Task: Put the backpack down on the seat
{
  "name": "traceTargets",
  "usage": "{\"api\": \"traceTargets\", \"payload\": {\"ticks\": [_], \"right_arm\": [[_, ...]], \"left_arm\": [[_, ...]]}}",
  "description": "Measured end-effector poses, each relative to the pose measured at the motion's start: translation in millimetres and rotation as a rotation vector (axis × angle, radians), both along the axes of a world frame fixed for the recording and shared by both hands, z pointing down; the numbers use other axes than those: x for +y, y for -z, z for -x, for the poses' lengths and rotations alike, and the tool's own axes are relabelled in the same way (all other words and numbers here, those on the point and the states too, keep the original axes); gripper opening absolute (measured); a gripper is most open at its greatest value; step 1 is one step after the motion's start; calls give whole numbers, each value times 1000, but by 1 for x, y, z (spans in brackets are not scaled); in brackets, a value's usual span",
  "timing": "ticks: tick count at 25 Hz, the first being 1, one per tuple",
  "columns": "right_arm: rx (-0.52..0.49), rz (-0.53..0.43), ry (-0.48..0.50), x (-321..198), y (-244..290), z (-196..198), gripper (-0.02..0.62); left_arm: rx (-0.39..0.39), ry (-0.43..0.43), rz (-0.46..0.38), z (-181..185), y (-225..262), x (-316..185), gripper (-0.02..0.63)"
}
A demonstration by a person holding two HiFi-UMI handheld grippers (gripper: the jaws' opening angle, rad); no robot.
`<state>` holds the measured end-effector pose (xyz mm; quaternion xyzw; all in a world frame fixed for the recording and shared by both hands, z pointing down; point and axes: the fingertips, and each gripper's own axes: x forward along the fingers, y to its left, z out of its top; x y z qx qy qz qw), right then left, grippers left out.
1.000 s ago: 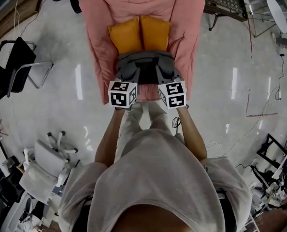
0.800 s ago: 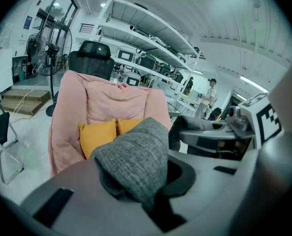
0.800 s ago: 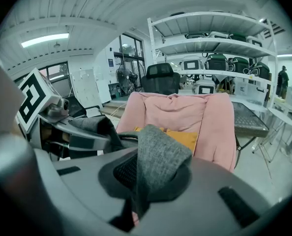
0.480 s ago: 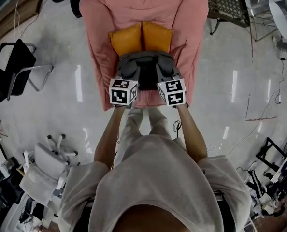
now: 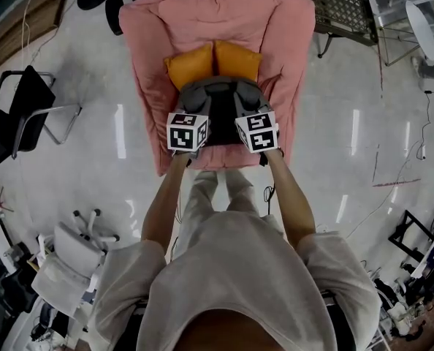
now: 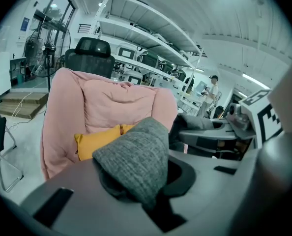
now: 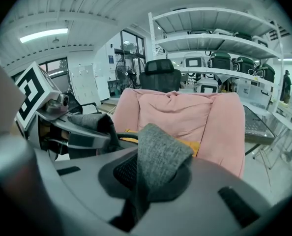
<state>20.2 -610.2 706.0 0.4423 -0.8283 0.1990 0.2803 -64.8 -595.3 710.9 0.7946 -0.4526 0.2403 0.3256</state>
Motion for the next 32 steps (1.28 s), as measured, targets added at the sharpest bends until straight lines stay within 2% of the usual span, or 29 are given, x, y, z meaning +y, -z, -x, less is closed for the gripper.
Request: {"api": "traceTargets", "payload": {"ticks": [12, 17, 22, 23, 28, 32], "right_arm": [[21, 21, 0, -27, -15, 2, 21], [25, 31, -2, -31, -18, 2, 26], [1, 46, 9, -27, -19, 2, 41], [-8, 51, 12, -25, -18, 2, 47], [-29, 66, 19, -17, -20, -1, 118], [-33, 66, 9, -6, -22, -5, 210]], "left_arm": [[-37, 16, 3, 1, -15, -28, 43], [-49, -4, 12, 4, -19, -35, 43], [-34, -16, 18, -2, -20, -29, 48], [-28, -22, 24, -3, -20, -26, 55], [-37, -22, 51, -4, -28, -11, 206], [-54, -10, 49, -3, -33, 4, 256]]}}
